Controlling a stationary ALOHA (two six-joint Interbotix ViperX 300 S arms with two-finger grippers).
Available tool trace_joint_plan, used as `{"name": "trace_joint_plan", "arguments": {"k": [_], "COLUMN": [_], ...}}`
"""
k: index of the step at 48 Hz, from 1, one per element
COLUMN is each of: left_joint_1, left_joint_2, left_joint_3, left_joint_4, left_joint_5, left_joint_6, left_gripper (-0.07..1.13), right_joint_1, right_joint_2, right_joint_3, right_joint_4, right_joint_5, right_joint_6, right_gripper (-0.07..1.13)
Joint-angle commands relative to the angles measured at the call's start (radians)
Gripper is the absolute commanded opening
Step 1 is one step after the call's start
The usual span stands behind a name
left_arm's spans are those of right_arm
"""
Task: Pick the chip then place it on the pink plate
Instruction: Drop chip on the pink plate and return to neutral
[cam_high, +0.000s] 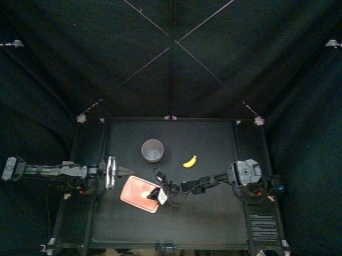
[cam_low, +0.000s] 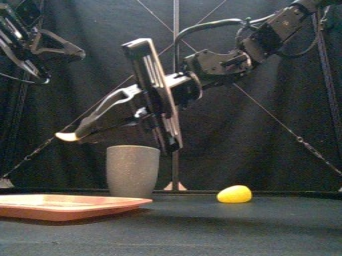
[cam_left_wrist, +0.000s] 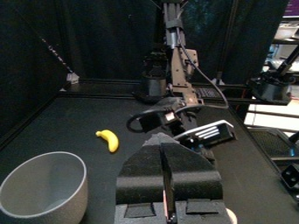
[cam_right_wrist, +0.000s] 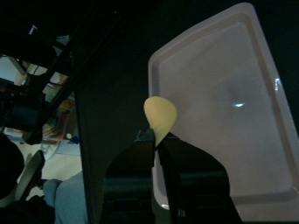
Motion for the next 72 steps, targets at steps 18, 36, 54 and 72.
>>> {"name": "trace_joint_plan", "arguments": {"k": [18, 36, 54, 72], "left_joint_1": [0.003, 0.003, 0.003, 0.020], "left_joint_2": [0.003, 0.002, 0.003, 0.003], "left_joint_3": [-0.012, -0.011, -0.011, -0.023], "left_joint_4": [0.000, 0.000, 0.006, 0.003], "left_joint_5": [-0.005, -0.005, -0.002, -0.005], "left_joint_6": [-0.003, -0.005, 0.003, 0.003], "left_gripper": [-0.01, -0.01, -0.01, -0.01], "right_joint_1": [-0.020, -0.104, -0.209, -0.321], "right_joint_2": [0.034, -0.169, -0.446, -0.609], "right_joint_3": [-0.057, 0.175, 0.433, 0.514], "right_joint_4": [-0.002, -0.012, -0.278, -0.419], "right_joint_5": [0.029, -0.072, -0.301, -0.290], "right_joint_6": [0.003, -0.014, -0.170, -0.396], "right_gripper": [0.81, 0.82, 0.82, 0.82]}}
